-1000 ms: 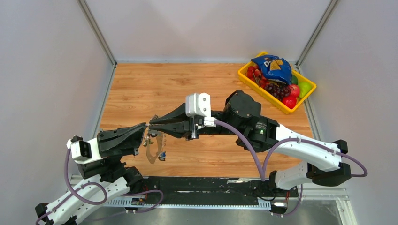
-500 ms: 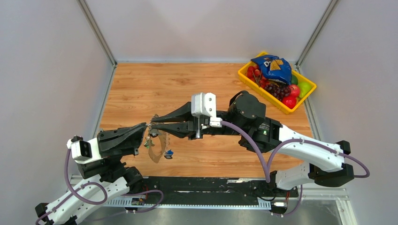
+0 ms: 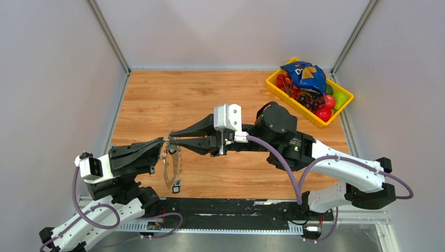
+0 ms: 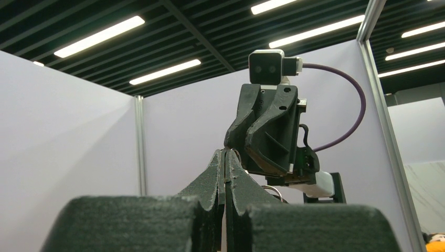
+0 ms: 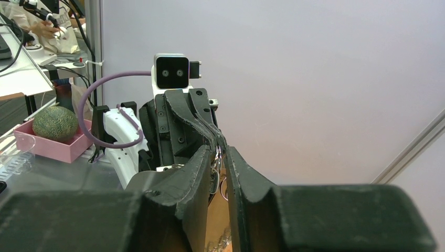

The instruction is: Put the keys on the keyring

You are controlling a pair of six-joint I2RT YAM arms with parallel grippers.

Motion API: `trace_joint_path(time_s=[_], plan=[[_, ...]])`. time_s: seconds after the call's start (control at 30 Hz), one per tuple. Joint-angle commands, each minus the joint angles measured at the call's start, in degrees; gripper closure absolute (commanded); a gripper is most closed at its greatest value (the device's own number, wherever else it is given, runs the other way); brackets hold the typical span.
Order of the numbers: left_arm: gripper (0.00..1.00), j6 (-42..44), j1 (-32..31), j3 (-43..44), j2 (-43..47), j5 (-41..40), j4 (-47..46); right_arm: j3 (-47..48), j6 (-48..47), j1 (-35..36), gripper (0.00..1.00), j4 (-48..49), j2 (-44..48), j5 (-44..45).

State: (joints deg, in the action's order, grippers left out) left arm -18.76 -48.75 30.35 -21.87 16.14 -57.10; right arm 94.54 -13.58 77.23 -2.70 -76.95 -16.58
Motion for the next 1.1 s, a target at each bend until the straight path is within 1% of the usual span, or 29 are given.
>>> trace_joint_path(time_s=[0.0, 0.5, 0.7, 0.8, 0.87, 1.07], plan=[[1.0, 0.66, -0.12, 1.33, 0.02, -0.54, -2.01, 0.47, -0.04, 0.38, 0.77, 2.03, -0.12, 0.38], [1.0, 0.72, -0.13, 1.24, 0.27, -0.59, -2.13, 0.14, -0.13, 0.38, 0.78, 2.08, -0.66, 0.5], [1.0, 0.77, -0.14, 1.27, 0.48, -0.77, -2.05, 0.08, -0.1, 0.38, 0.92, 2.02, -0.5, 0.58], [1.0, 0.9, -0.1, 1.29, 0.44, -0.89, -2.13, -0.23, -0.36, 0.4, 0.94, 2.04, -0.25, 0.73], [1.0, 0.96, -0.11, 1.36, 0.39, -0.97, -2.11, -0.39, -0.52, 0.38, 1.0, 1.91, -0.13, 0.83], [1.0, 1.34, -0.19, 1.65, 0.79, -1.12, -2.24, -3.34, -0.83, 0.38, 1.0, 1.91, 2.19, 2.17]])
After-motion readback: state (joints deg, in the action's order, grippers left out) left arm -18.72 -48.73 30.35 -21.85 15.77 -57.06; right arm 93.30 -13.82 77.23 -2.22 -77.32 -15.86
